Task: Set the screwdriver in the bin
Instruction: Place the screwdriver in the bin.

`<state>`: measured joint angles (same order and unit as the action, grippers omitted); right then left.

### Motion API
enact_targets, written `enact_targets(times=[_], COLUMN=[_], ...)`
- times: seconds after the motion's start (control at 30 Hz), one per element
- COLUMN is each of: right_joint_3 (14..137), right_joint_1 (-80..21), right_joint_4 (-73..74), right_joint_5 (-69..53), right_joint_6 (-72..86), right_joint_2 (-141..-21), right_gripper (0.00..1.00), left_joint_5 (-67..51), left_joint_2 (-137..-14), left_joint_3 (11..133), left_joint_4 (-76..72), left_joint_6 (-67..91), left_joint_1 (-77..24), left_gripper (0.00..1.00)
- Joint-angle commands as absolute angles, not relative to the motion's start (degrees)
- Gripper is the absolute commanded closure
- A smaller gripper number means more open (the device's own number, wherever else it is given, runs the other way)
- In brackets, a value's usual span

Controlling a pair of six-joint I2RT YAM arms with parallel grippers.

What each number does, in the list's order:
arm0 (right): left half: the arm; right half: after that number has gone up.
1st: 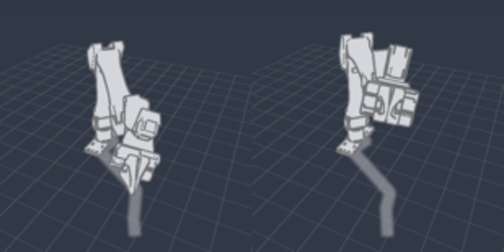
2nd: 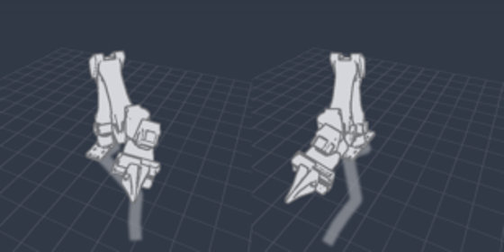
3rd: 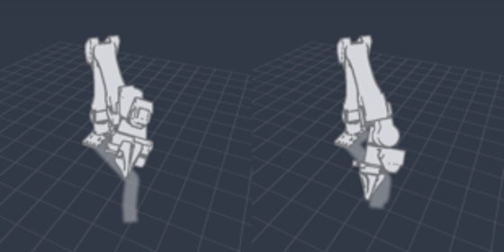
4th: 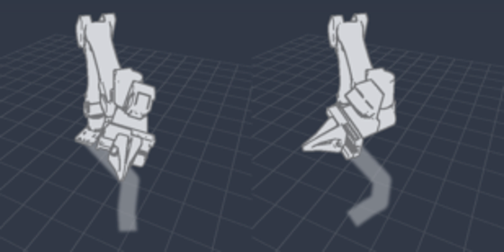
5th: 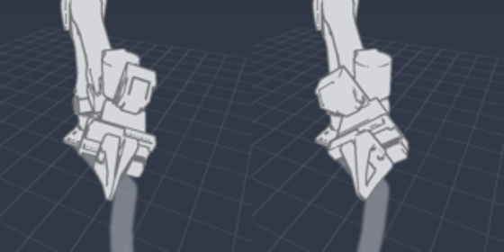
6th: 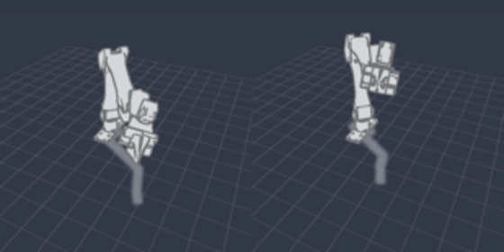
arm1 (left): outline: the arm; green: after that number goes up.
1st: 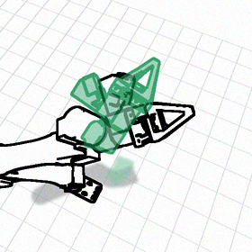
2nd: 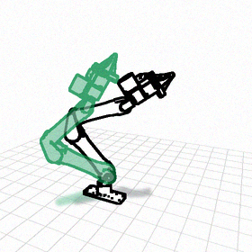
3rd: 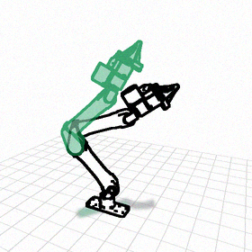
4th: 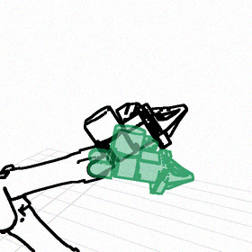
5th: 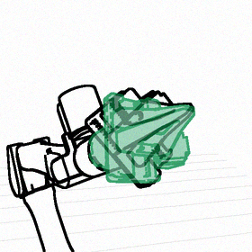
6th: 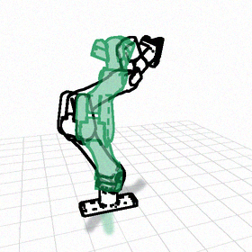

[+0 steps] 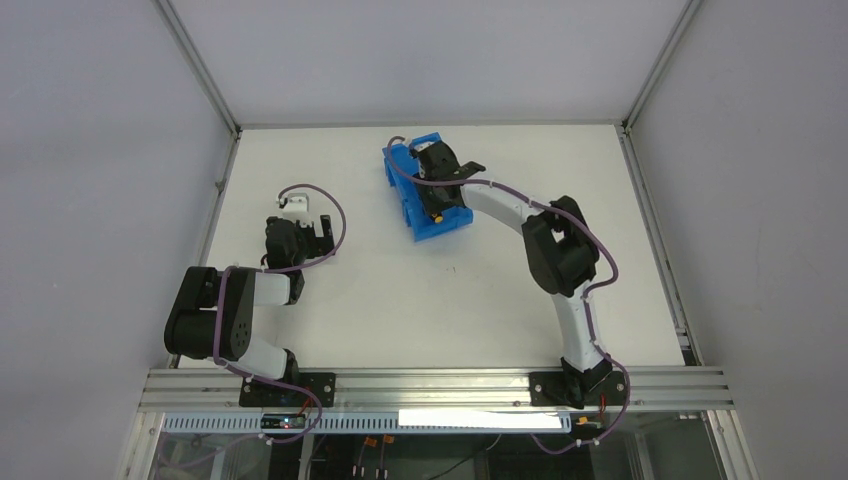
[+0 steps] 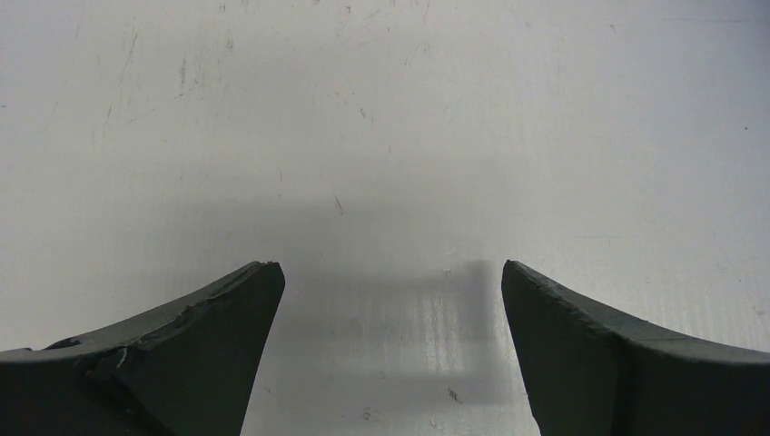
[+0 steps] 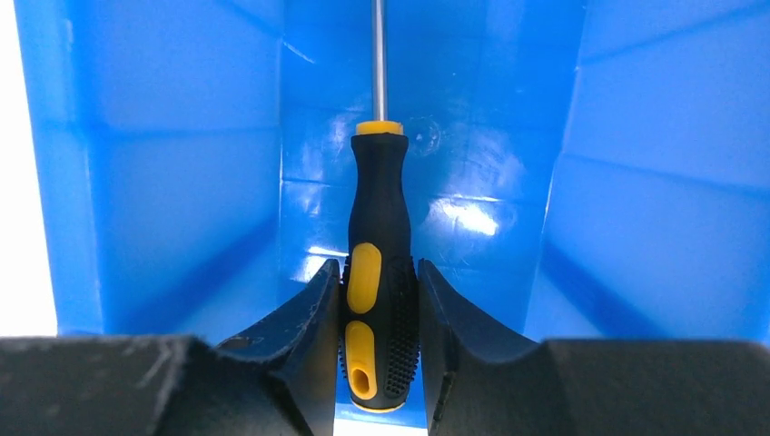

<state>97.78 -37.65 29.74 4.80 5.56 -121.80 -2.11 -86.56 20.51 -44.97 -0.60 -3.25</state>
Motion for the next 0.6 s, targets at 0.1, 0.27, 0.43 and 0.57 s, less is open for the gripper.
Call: enact_targets(times=[0.1,0.27,0.43,0.57], right_joint_3=[96.99,97.66,98.11,98.7], right_joint_1=[-37.53,-37.53,-37.53,-37.51], right_joint_4=[22.3,21.96,22.48,23.69], right_joint_5=[4.48,4.48,4.53,5.47], right_joint_6=[4.57,4.58,4.81,4.49], right_joint_2=[-123.22,-124.39,-124.04,-122.74], right_gripper=[0.88,0.78,0.62,0.54], left_joint_5=[-2.98,-2.96,-2.99,-2.98], left_joint_2=[-86.29,-86.3,-86.31,-86.28], left_joint_3=[21.71,21.72,21.71,21.75], left_joint_4=[-46.49,-46.49,-46.51,-46.49], left_joint_6=[-0.26,-0.26,-0.25,-0.22], left_joint_1=[-2.6,-2.56,-2.55,-2.55], left_gripper=[0.0,0.0,0.0,0.0])
